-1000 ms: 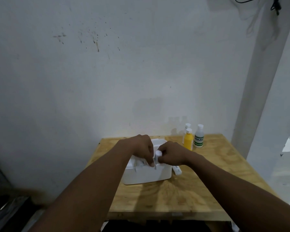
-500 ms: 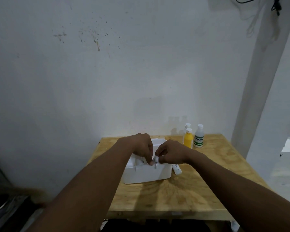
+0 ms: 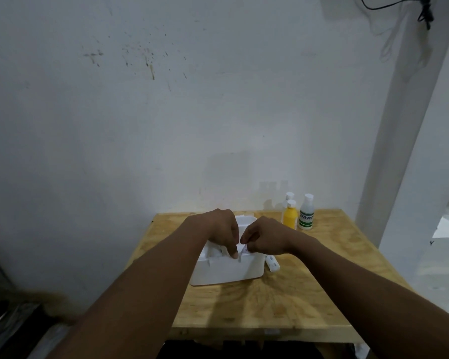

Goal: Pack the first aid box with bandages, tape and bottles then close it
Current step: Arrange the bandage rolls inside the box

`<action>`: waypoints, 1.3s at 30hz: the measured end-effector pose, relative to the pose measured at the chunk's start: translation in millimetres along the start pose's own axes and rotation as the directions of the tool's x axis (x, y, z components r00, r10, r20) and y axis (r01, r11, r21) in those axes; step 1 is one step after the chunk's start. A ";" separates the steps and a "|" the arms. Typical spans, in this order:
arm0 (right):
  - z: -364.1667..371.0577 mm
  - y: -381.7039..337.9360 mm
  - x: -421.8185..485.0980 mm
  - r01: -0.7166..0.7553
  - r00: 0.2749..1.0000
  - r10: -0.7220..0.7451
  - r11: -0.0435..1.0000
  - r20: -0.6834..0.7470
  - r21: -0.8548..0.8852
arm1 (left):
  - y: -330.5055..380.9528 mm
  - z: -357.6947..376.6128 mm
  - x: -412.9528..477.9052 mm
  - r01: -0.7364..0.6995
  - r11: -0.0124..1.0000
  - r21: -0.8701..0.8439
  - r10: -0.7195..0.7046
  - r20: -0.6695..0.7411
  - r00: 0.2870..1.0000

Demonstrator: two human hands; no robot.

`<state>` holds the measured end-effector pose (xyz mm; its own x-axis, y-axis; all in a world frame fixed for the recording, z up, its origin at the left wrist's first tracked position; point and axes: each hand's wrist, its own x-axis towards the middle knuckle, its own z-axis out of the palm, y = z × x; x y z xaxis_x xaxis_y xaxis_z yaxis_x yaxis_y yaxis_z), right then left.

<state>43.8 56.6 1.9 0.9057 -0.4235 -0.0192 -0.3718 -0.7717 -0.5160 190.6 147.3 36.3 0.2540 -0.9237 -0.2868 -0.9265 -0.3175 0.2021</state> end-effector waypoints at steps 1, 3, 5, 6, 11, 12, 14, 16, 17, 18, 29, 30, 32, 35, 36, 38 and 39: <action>-0.4 -0.3 0.0 -0.002 1.000 0.003 1.000 0.007 -0.002 | 0.5 0.5 0.4 -0.001 1.000 0.002 0.001 0.002 1.000; -1.5 0.0 0.1 -0.006 1.000 0.006 1.000 0.018 -0.008 | 1.5 2.5 1.9 -0.003 1.000 0.008 0.003 0.013 1.000; -2.8 1.8 0.1 -0.006 1.000 0.006 1.000 0.017 -0.005 | 1.7 4.9 4.4 -0.003 1.000 0.005 0.003 0.030 1.000; -3.8 3.1 0.1 -0.010 1.000 0.010 1.000 0.014 0.006 | 1.6 5.6 5.3 0.001 1.000 -0.003 -0.001 0.037 0.999; -7.8 7.6 0.0 -0.065 0.998 0.066 0.989 -0.006 0.129 | 0.0 5.6 3.3 0.009 0.997 -0.081 -0.003 0.072 0.997; -7.2 7.4 -0.3 -0.069 0.997 0.073 0.987 -0.021 0.144 | 0.0 5.8 3.1 0.015 0.994 -0.104 -0.006 0.080 0.997; -4.5 7.5 -0.4 -0.065 0.996 0.074 0.986 -0.055 0.154 | 0.8 5.5 3.1 0.030 0.987 -0.159 -0.017 0.080 0.997; -1.8 8.3 -0.2 -0.061 0.994 0.075 0.986 -0.079 0.158 | 0.3 5.5 5.0 0.039 0.979 -0.202 -0.024 0.073 0.997; -1.2 8.8 0.3 -0.058 0.993 0.073 0.985 -0.089 0.161 | -0.4 5.5 6.2 0.039 0.978 -0.205 -0.025 0.072 0.997; -1.1 8.9 0.5 -0.053 0.993 0.070 0.986 -0.100 0.161 | -1.6 6.1 8.0 0.039 0.977 -0.208 -0.025 0.070 0.997; -11.3 7.0 0.3 -0.054 0.999 0.053 0.989 0.007 0.137 | -5.6 5.5 7.8 -0.014 0.987 -0.161 0.020 0.033 0.999; -9.8 5.3 1.6 -0.045 0.999 0.046 0.995 -0.009 0.084 | -7.2 3.0 7.1 -0.011 0.987 -0.158 0.017 0.035 0.999; -6.4 2.4 3.9 -0.028 0.998 0.027 1.000 -0.054 -0.011 | -9.3 -1.9 4.7 -0.023 0.990 -0.136 0.029 0.045 0.999; -2.3 0.2 5.9 -0.008 0.996 0.002 0.998 -0.090 -0.065 | -10.4 -4.5 2.7 -0.037 0.993 -0.112 0.044 0.060 0.997; -1.1 -0.5 6.3 -0.002 0.996 -0.005 0.997 -0.088 -0.078 | -11.3 -3.5 3.2 -0.035 0.992 -0.120 0.043 0.059 0.997; 0.6 -1.3 6.8 0.002 0.997 -0.009 0.996 -0.077 -0.094 | -12.1 -0.6 3.7 -0.039 0.991 -0.130 0.046 0.045 0.998; 1.1 -1.5 6.8 0.000 0.997 -0.007 0.995 -0.076 -0.097 | -12.3 0.7 4.0 -0.047 0.991 -0.129 0.052 0.032 0.998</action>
<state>50.7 55.4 1.6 0.8902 -0.4529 0.0500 -0.3901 -0.8141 -0.4301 202.9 147.7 32.0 0.1966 -0.9316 -0.3056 -0.8939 -0.2983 0.3344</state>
